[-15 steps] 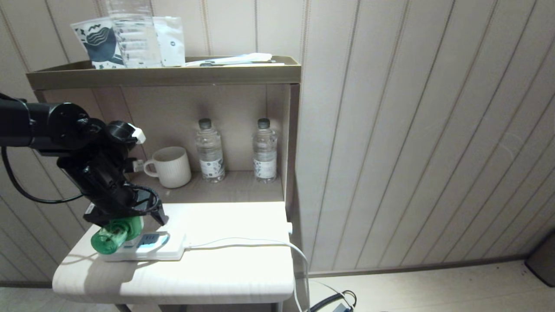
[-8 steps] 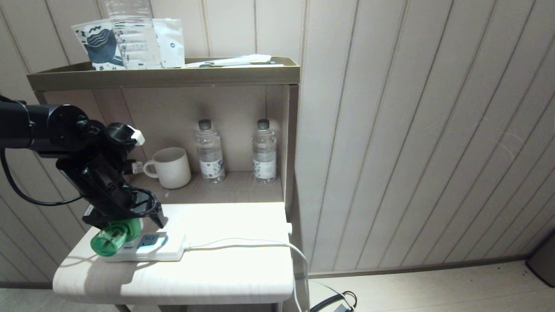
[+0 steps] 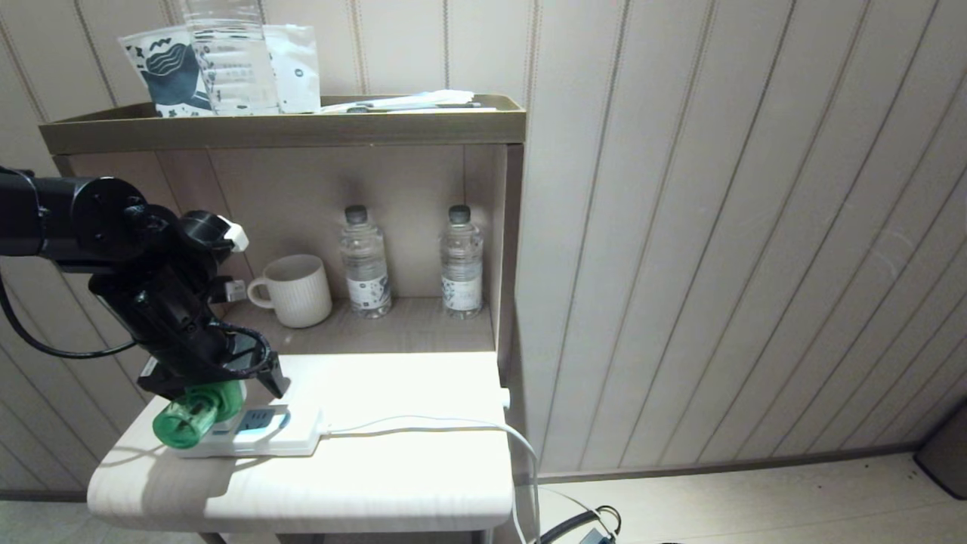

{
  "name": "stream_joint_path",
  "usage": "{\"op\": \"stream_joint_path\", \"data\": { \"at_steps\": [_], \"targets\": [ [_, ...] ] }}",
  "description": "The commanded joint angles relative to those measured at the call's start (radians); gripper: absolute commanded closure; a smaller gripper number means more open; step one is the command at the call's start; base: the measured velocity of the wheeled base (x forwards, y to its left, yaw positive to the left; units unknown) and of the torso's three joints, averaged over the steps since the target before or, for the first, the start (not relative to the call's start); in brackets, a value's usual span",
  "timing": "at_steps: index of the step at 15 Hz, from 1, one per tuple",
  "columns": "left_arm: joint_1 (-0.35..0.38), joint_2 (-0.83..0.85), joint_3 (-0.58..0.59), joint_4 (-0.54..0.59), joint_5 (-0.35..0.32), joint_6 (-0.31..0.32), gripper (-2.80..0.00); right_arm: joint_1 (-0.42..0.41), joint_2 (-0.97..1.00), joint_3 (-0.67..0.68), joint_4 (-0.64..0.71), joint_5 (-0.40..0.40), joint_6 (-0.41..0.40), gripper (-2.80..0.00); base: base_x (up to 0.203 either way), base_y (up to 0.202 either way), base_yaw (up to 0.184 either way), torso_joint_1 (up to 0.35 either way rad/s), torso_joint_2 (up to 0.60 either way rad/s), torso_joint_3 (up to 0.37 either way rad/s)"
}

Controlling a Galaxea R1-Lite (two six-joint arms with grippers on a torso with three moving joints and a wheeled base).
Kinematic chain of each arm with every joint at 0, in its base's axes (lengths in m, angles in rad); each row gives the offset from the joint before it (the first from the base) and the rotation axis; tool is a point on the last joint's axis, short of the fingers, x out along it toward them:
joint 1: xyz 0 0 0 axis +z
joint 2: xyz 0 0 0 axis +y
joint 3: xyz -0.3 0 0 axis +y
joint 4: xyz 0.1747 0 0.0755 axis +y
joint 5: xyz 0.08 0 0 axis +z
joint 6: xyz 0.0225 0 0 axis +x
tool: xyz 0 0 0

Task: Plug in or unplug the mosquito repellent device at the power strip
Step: Hold the socket with your right hand and unplug it with your left hand

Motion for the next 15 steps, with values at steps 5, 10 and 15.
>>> {"op": "stream_joint_path", "data": {
  "at_steps": [5, 10, 15],
  "targets": [
    [0.009, -0.065, -0.02, 0.0, -0.002, 0.0, -2.8, 0.0, 0.0, 0.0, 0.001, 0.0, 0.0, 0.0, 0.0, 0.0, 0.0, 0.0, 0.0, 0.0],
    [0.012, -0.108, -0.006, 0.003, -0.002, 0.001, -2.8, 0.0, 0.0, 0.0, 0.001, 0.0, 0.0, 0.0, 0.0, 0.0, 0.0, 0.0, 0.0, 0.0],
    [0.012, -0.142, 0.004, 0.002, -0.002, 0.003, -2.8, 0.0, 0.0, 0.0, 0.001, 0.0, 0.0, 0.0, 0.0, 0.0, 0.0, 0.0, 0.0, 0.0]
  ]
}}
